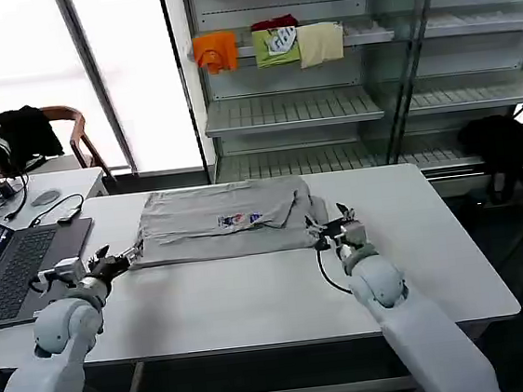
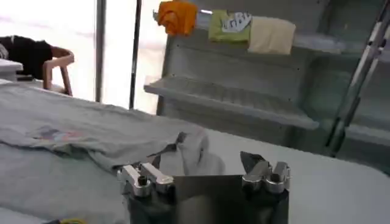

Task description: Fold and organize the clothes.

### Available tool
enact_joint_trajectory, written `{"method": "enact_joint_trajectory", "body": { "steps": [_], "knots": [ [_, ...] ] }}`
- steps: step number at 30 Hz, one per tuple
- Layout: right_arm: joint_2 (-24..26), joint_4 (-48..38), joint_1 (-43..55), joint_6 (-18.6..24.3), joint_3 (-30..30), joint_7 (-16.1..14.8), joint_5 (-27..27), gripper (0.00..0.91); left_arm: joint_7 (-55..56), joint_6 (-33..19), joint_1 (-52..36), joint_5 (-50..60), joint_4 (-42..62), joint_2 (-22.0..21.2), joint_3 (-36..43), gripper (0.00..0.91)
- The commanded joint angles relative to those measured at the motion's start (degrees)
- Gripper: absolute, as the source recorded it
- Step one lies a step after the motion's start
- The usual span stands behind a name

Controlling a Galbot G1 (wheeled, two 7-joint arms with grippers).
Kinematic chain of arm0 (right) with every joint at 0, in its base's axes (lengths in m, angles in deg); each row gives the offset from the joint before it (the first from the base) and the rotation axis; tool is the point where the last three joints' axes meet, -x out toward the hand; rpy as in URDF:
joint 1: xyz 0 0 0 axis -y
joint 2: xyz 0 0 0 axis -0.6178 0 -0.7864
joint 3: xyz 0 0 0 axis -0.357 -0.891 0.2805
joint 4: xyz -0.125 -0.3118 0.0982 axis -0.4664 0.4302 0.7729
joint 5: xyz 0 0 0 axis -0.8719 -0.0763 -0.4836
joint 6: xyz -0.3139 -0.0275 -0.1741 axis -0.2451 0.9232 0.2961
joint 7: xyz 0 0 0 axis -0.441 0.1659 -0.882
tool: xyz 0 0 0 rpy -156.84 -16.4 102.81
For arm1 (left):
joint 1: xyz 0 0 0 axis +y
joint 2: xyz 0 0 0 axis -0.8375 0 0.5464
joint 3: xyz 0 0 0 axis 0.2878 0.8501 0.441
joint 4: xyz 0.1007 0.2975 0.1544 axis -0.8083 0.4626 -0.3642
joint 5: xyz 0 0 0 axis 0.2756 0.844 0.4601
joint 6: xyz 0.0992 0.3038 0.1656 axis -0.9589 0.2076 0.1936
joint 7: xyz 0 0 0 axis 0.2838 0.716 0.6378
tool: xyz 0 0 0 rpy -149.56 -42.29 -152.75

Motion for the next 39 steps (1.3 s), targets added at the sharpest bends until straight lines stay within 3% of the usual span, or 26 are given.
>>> {"method": "enact_joint_trajectory", "body": {
  "steps": [1, 4, 8, 11, 13, 14, 17, 18, 20, 24, 33, 34, 35, 36, 37, 38, 39],
  "knots": [
    [2.27, 6.15, -6.95, 0.89, 2.04, 0.19, 7.21, 0.907, -1.3, -0.14, 4.69, -0.35, -2.23, 0.48, -1.15, 0.907],
    [1.99, 5.98, -6.87, 0.97, 2.07, -0.1, 7.77, 0.856, -1.2, -0.18, 4.2, -0.5, -0.7, -0.07, -0.96, 0.907],
    [1.29, 4.57, -6.02, 0.97, 1.74, -0.4, 7.88, 0.725, -1.18, -0.44, 2.86, -1.02, 2.06, -0.35, -0.86, 0.907],
    [0.6, 2.83, -4.75, 0.92, 1.45, -0.47, 7.84, 0.705, -1.09, -0.56, 1.79, -1.28, 4.48, -0.5, -0.76, 0.907],
    [0.19, 1.82, -4.1, 0.89, 1.31, -0.41, 7.84, 0.675, -1.17, -0.65, 1.4, -1.25, 5.67, -0.57, -0.64, 0.836],
    [-0.23, 1.15, -3.69, 0.9, 1.19, -0.42, 7.68, 0.605, -1.37, -0.82, 1.16, -1.27, 6.23, -0.68, -0.56, 0.736],
    [-0.93, 0.04, -3.07, 0.94, 0.92, -0.36, 7.5, 0.574, -1.71, -1.09, 0.97, -1.16, 6.83, -0.94, -0.43, 0.655],
    [-1.06, -0.21, -2.89, 0.97, 0.79, -0.38, 7.42, 0.514, -1.73, -1.14, 0.71, -1.12, 7.19, -1.02, -0.4, 0.584],
    [-1.35, -0.65, -2.48, 0.98, 0.52, -0.41, 7.32, 0.443, -1.77, -1.23, 0.15, -1.14, 7.96, -1.08, -0.4, 0.544],
    [-1.83, -2.05, -1.88, 0.86, 0.42, -0.46, 7.18, 0.433, -2.18, -1.25, -0.38, -1.13, 8.51, -0.83, -0.18, 0.464],
    [-2.38, -4.56, -1.6, 0.86, 0.62, -0.82, 6.7, 0.403, -2.48, -1.11, -0.22, -0.8, 8.36, -1.04, 0.19, 0.474],
    [-2.37, -4.56, -1.62, 0.86, 0.67, -0.81, 6.63, 0.393, -2.55, -1.11, -0.29, -0.72, 8.42, -1.05, 0.18, 0.403],
    [-2.34, -4.54, -1.64, 0.86, 0.68, -0.81, 6.63, 0.353, -2.57, -1.11, -0.3, -0.72, 8.43, -1.02, 0.18, 0.222],
    [-2.24, -4.42, -1.71, 0.83, 0.68, -0.89, 6.63, 0.242, -2.68, -1.1, -0.32, -0.74, 8.41, -0.97, 0.18, 0.02],
    [-2.16, -4.32, -1.75, 0.83, 0.65, -0.99, 6.61, 0.181, -2.76, -1.13, -0.35, -0.74, 8.44, -0.9, 0.23, 0.02],
    [-2.14, -4.22, -1.78, 0.84, 0.62, -1.04, 6.53, 0.03, -2.77, -1.19, -0.43, -0.74, 8.5, -0.86, 0.26, 0.02],
    [-2.15, -4.17, -1.79, 0.84, 0.55, -1.01, 6.49, 0.03, -2.95, -1.26, -0.51, -0.73, 8.58, -0.85, 0.26, 0.02]
  ]
}}
